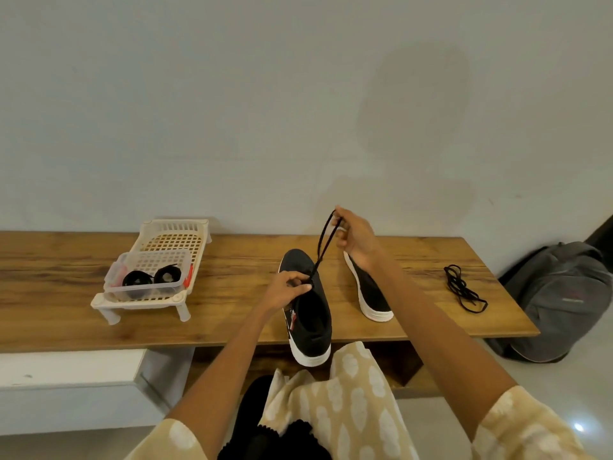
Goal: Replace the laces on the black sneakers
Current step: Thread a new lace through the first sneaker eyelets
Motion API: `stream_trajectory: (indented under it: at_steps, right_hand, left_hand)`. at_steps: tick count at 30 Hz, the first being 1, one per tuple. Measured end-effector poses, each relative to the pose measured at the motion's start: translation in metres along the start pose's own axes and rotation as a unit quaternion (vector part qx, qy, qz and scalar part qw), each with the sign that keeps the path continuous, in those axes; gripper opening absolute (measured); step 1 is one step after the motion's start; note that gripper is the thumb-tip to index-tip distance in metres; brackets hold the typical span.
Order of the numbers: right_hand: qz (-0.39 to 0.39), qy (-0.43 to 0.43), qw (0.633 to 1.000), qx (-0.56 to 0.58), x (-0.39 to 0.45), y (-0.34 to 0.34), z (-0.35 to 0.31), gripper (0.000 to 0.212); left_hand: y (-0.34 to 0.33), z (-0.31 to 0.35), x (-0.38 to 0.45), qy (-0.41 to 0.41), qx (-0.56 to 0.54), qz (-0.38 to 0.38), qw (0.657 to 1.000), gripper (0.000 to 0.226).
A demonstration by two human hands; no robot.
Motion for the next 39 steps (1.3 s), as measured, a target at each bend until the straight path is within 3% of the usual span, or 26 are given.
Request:
stream_trajectory:
  at_steps: [3,5,9,13,16,18,22,25,28,31,34,39]
  right_hand:
    - [0.032,0.049,0.994,0.090,0.002,0.005,-0.024,0.020]
    - [0.064,0.059,0.993,0.080,0.004,0.013,-0.030,0.026]
    - [0.096,-0.004,0.992,-0.075,0.010,0.034,0.002,0.016]
    - [0.100,-0.041,0.960,-0.257,0.016,0.056,0.058,0.020]
    - [0.095,-0.088,0.951,-0.281,0.017,0.063,0.092,0.027]
    - [0.085,-0.106,0.946,-0.295,0.012,0.061,0.101,0.038]
    - [0.051,0.012,0.874,-0.483,-0.004,0.055,0.097,0.045]
    - [-0.032,0.080,0.855,-0.511,-0.007,0.042,0.097,0.035]
    - [-0.099,0.073,0.815,-0.566,-0.004,0.032,0.099,0.032]
    - [-0.108,0.082,0.799,-0.585,-0.001,0.028,0.100,0.022]
    - [-0.071,0.074,0.843,-0.528,0.000,0.030,0.103,0.016]
    - [-0.037,-0.028,0.950,-0.310,-0.012,0.034,0.108,0.024]
  left_hand:
    - [-0.002,0.001,0.005,-0.001,0.011,0.003,1.000,0.025]
    - [-0.002,0.002,0.007,0.005,0.004,0.006,1.000,0.022]
    - [0.010,0.003,0.013,0.050,-0.104,0.059,0.992,0.015]
    - [0.024,0.009,0.027,0.093,-0.249,0.065,0.962,0.023]
    - [0.033,0.013,0.040,0.134,-0.375,0.102,0.912,0.027]
    - [0.033,0.013,0.048,0.145,-0.386,0.098,0.906,0.027]
    - [0.025,0.011,0.051,0.130,-0.420,0.045,0.897,0.038]
    - [0.019,0.004,0.050,0.161,-0.427,0.052,0.888,0.044]
    - [0.017,-0.002,0.051,0.205,-0.313,0.099,0.922,0.042]
    - [0.014,-0.003,0.049,0.118,-0.081,0.101,0.985,0.030]
    - [0.013,-0.003,0.040,0.065,0.145,0.127,0.979,0.034]
    - [0.025,0.004,0.028,0.014,0.269,0.224,0.937,0.035]
Point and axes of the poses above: each hand's wrist, its own x-axis towards the middle knuckle, its own y-axis out of the back of the hand, z = x × y, the point moved 3 cm from there along x, towards the middle knuckle, and after that the axes turned 13 degrees about x, right-handed, at the moved point
